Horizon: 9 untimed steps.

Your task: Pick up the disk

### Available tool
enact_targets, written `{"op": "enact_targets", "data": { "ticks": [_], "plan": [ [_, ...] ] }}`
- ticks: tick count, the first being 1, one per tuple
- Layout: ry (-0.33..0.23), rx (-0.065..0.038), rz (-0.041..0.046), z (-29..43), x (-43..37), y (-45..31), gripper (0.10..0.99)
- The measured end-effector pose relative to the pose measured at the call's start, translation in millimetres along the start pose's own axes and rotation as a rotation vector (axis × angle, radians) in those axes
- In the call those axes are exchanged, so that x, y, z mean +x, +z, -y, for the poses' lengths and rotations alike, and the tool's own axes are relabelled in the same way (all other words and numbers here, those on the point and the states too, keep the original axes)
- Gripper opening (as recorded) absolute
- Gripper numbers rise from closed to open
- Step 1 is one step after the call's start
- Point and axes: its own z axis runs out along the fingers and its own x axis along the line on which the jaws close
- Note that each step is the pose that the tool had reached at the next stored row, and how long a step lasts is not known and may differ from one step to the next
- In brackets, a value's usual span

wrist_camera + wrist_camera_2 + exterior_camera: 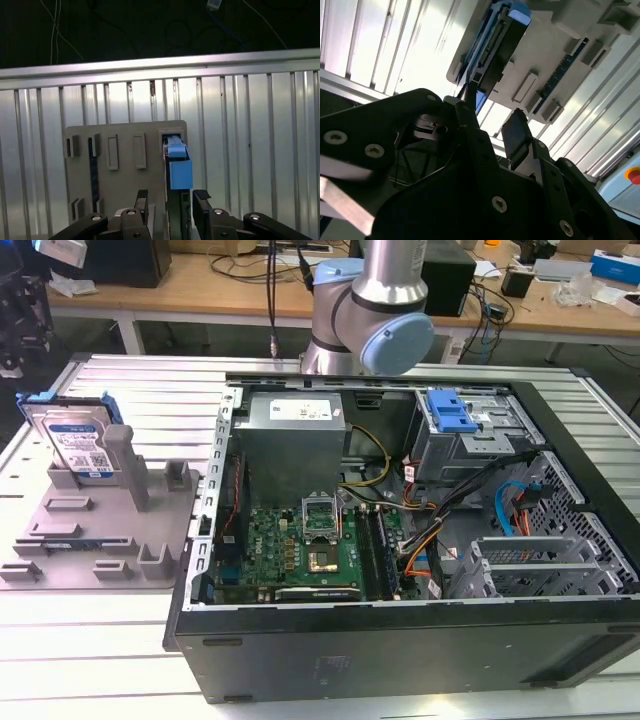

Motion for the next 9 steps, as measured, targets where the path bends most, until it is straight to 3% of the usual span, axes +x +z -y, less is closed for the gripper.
{"op": "enact_targets", "data": {
  "ticks": [5,9],
  "plan": [
    [-0.025,0.001,0.0004,-9.9,-1.3,5.0,0.482],
    [-0.044,0.002,0.0006,-11.6,-3.6,8.0,0.482]
  ]
}}
